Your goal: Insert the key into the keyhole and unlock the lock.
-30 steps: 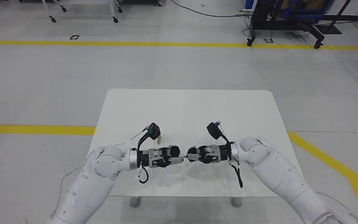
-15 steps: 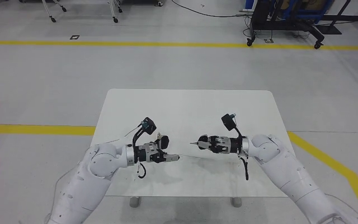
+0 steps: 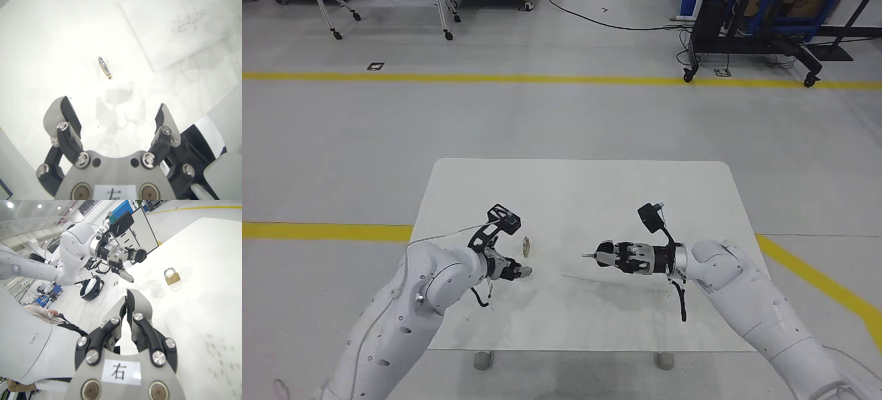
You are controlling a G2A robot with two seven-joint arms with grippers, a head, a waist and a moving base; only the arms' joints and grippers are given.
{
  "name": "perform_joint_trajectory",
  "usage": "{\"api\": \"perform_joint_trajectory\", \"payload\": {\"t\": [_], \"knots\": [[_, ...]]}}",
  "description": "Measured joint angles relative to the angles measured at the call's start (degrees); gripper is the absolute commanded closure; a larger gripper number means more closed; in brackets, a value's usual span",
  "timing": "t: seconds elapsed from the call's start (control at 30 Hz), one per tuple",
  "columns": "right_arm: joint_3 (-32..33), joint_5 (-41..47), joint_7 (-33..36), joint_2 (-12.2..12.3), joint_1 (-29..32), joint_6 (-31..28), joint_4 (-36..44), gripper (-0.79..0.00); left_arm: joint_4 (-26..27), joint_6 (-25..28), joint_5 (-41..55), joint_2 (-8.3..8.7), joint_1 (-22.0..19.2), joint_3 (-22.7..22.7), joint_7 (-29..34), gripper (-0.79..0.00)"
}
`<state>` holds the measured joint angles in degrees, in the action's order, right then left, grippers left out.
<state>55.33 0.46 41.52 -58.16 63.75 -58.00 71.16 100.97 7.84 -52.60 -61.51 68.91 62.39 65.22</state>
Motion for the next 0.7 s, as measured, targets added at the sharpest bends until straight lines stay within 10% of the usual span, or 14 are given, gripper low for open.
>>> {"api": "perform_joint_trajectory", "payload": {"t": [0.27, 0.7], "knots": [[0.00, 0.00, 0.00, 0.00, 0.00, 0.00, 0.00, 0.000, -10.35, -5.19, 0.85, -2.31, -6.83, -6.52, -3.27, -0.326], [0.00, 0.00, 0.00, 0.00, 0.00, 0.00, 0.00, 0.000, -15.12, -9.42, -0.80, -4.33, -10.63, -10.95, -6.57, -0.308]]}}
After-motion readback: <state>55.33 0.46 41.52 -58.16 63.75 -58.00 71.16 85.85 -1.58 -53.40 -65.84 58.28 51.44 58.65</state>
